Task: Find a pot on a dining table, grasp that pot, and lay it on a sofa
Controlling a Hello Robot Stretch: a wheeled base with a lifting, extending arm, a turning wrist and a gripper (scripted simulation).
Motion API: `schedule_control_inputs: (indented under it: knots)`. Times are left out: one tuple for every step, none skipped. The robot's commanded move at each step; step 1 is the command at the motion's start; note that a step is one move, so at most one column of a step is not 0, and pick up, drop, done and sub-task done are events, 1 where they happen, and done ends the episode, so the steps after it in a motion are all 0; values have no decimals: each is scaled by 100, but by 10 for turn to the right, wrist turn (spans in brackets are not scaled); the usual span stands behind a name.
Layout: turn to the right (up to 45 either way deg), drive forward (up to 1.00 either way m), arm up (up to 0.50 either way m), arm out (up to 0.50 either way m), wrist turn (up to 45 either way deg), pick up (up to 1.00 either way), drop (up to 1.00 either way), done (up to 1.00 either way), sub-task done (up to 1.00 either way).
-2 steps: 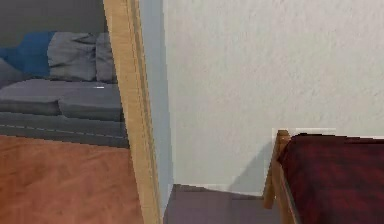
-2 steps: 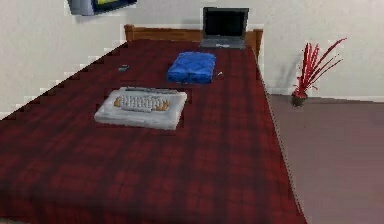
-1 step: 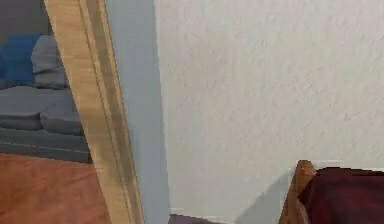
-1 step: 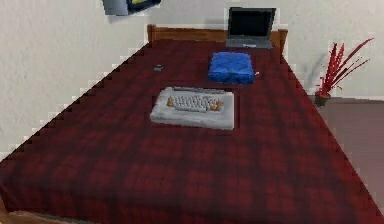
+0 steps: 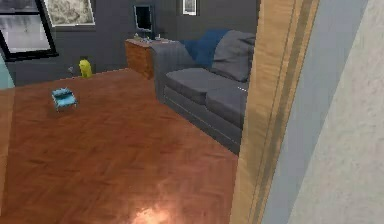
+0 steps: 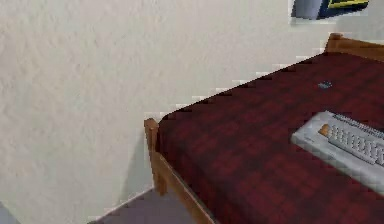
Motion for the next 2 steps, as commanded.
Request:
schedule_control_inputs:
  knots:
    - [-330, 0, 0, 0, 0, 0, 0, 0, 0]
    - [0, 100, 0, 0, 0, 0, 0, 0, 0]
